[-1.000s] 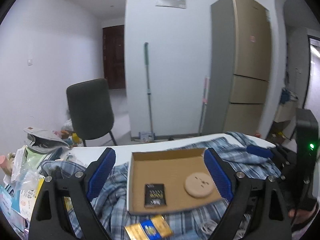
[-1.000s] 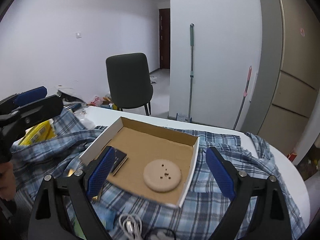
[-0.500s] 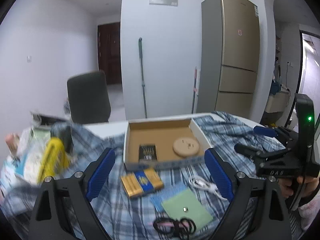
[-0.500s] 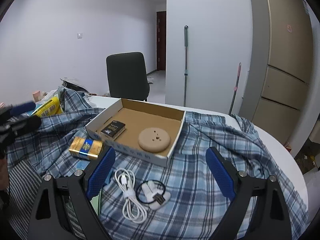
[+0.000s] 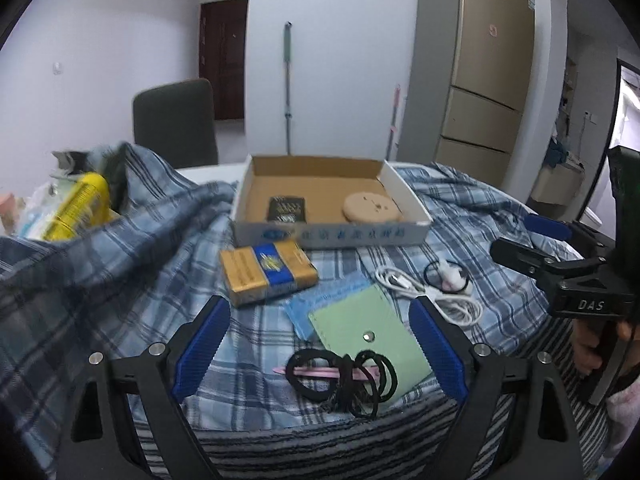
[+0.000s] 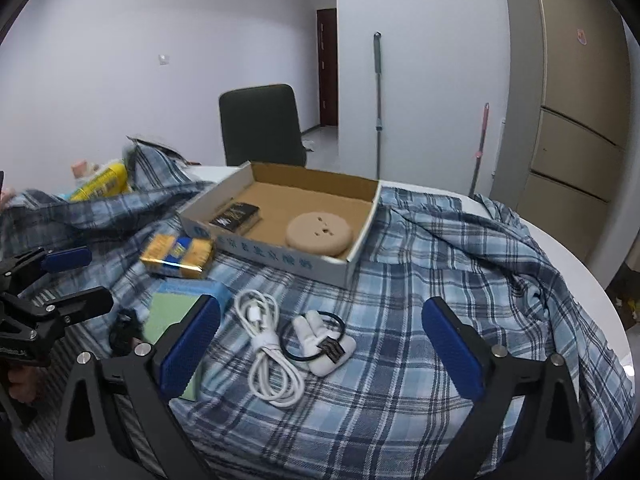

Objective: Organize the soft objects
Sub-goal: 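Withdraw both tools from the box back over the bed, then grasp the black hair-tie bundle with the left tool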

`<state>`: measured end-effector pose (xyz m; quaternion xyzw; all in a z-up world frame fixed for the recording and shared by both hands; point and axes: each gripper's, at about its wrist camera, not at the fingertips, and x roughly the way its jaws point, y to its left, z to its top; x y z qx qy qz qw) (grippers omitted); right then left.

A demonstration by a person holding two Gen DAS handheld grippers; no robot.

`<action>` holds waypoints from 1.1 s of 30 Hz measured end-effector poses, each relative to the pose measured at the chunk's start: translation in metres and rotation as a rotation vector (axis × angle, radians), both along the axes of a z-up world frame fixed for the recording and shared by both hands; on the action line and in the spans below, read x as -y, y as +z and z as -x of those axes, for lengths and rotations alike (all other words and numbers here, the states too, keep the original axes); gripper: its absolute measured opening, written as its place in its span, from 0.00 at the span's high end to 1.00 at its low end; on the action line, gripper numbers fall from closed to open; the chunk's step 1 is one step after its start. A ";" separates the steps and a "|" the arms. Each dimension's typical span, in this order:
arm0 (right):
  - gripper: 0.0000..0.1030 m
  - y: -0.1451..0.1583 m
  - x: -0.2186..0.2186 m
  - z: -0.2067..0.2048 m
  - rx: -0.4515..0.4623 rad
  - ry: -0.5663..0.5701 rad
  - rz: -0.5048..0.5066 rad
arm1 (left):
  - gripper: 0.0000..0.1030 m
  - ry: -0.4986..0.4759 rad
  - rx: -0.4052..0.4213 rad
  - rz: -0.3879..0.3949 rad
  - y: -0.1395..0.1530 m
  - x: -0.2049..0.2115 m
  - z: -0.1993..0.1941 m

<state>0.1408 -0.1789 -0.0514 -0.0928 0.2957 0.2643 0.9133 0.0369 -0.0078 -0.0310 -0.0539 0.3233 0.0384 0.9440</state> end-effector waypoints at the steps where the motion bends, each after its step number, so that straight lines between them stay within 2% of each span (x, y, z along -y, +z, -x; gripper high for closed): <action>1: 0.01 -0.004 -0.001 -0.003 -0.012 -0.008 0.013 | 0.10 -0.007 -0.006 0.007 -0.004 -0.001 -0.002; 6: 0.01 -0.020 -0.007 -0.013 -0.078 -0.028 0.075 | 0.10 -0.031 -0.046 0.034 -0.021 -0.004 -0.011; 11: 0.00 -0.017 -0.005 -0.008 -0.055 -0.024 0.066 | 0.10 -0.021 -0.095 0.031 -0.031 -0.004 -0.015; 18: 0.01 -0.014 -0.008 -0.002 -0.035 -0.008 0.068 | 0.10 -0.068 -0.149 0.023 -0.039 0.004 -0.020; 21: 0.01 -0.013 -0.008 0.000 -0.026 0.000 0.069 | 0.10 -0.099 -0.172 0.058 -0.042 0.004 -0.021; 26: 0.01 -0.013 -0.010 0.000 -0.027 0.006 0.072 | 0.10 -0.090 -0.220 0.077 -0.049 0.002 -0.024; 33: 0.01 -0.013 -0.010 0.000 -0.032 0.009 0.067 | 0.10 -0.083 -0.301 0.208 -0.065 -0.014 -0.035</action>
